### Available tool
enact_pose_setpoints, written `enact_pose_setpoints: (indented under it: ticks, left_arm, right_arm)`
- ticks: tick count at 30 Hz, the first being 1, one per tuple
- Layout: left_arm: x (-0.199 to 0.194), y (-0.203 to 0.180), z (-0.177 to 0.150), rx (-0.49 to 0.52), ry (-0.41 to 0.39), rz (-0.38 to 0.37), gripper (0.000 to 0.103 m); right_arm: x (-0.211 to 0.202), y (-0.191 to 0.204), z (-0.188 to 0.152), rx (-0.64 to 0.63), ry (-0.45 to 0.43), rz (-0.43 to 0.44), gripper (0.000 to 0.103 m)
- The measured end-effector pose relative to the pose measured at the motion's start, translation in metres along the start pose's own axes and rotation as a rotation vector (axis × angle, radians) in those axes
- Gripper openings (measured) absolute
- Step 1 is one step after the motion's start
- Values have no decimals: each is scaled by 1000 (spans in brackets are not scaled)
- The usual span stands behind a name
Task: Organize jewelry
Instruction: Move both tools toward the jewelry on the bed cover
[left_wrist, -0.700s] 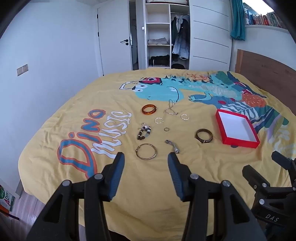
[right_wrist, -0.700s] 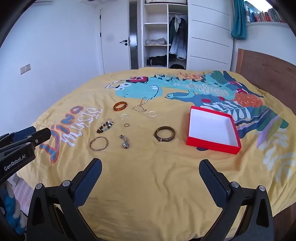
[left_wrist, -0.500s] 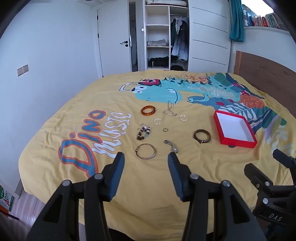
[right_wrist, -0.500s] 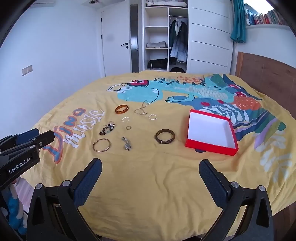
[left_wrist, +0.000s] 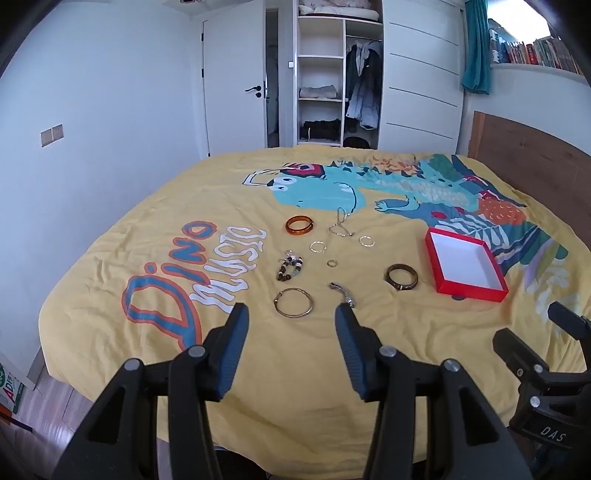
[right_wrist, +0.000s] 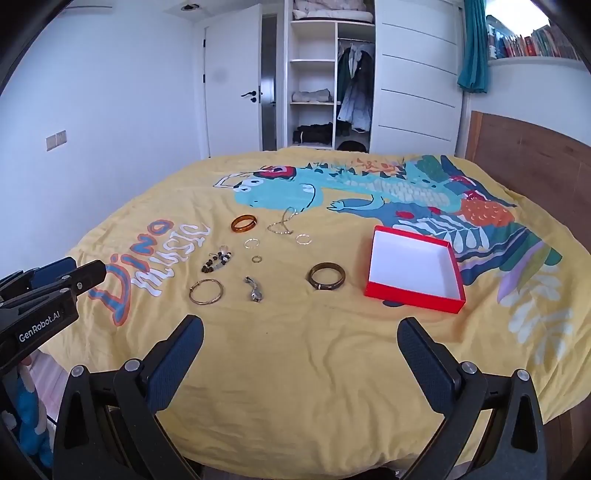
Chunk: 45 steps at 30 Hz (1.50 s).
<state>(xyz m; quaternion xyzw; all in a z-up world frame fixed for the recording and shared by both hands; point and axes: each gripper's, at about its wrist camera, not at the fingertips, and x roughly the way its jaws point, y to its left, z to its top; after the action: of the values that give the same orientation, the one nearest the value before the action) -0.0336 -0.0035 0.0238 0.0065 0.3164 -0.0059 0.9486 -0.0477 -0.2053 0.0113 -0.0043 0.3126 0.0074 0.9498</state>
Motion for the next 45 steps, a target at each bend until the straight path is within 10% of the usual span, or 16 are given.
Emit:
enact_pose_setpoints:
  ticks: [24, 45]
  left_arm:
    - [56, 3, 1, 10, 76, 48, 47]
    - [195, 28, -9, -41, 217, 77, 47]
  right_arm:
    - [54, -1, -3, -39, 19, 51, 92]
    - [185, -2, -16, 3, 177, 177, 61]
